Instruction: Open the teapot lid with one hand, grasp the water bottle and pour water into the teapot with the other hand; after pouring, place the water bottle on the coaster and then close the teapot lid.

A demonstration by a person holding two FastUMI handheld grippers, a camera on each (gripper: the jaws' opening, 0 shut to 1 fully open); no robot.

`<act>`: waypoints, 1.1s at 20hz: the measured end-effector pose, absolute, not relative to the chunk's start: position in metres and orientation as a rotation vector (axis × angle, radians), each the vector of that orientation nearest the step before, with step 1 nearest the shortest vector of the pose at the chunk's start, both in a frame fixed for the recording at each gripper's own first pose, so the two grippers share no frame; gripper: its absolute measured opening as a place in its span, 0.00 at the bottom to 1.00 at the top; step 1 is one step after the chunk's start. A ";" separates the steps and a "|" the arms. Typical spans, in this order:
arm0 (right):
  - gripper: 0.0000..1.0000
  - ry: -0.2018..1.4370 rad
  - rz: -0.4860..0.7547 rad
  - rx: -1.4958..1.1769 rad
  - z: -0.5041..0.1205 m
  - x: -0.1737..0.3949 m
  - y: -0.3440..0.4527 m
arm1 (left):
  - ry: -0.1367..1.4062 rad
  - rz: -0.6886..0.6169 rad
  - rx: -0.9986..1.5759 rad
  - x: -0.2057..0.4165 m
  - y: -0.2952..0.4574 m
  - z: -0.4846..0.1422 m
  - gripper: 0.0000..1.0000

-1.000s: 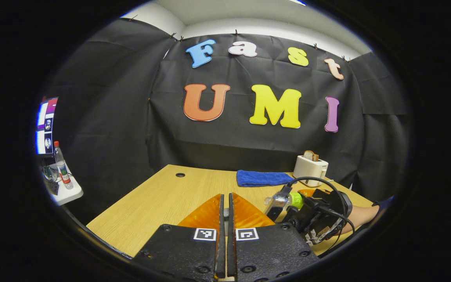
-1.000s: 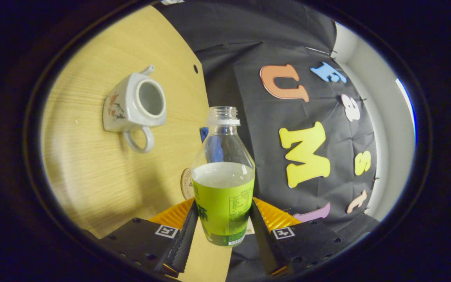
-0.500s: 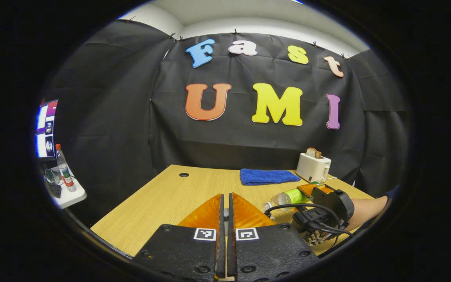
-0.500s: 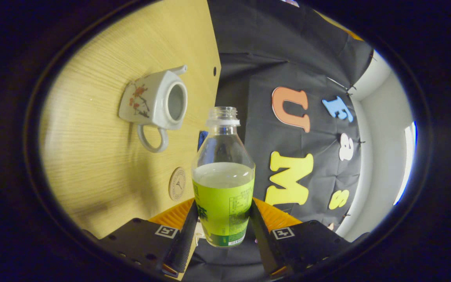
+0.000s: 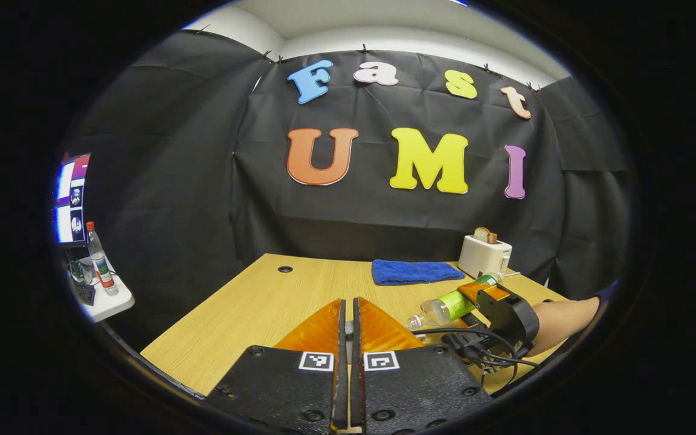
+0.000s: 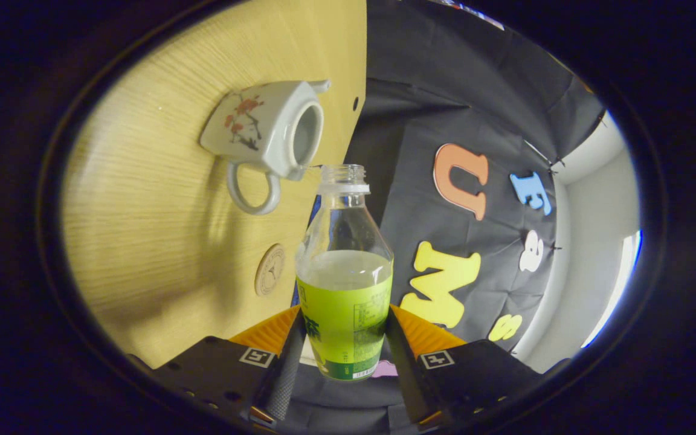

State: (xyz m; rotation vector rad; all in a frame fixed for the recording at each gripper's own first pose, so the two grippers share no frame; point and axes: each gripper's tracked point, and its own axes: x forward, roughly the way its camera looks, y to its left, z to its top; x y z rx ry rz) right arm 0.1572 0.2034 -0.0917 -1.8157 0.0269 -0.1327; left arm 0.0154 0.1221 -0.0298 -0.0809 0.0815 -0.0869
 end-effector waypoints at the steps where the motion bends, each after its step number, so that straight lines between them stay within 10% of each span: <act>1: 0.72 0.013 -0.130 -1.829 -0.090 0.157 0.205 | 0.082 -0.088 -0.081 0.016 0.121 -0.031 0.04; 22: 0.71 -0.198 -0.212 -2.043 -0.058 0.153 0.230 | 0.086 -0.089 -0.059 0.017 0.121 -0.033 0.04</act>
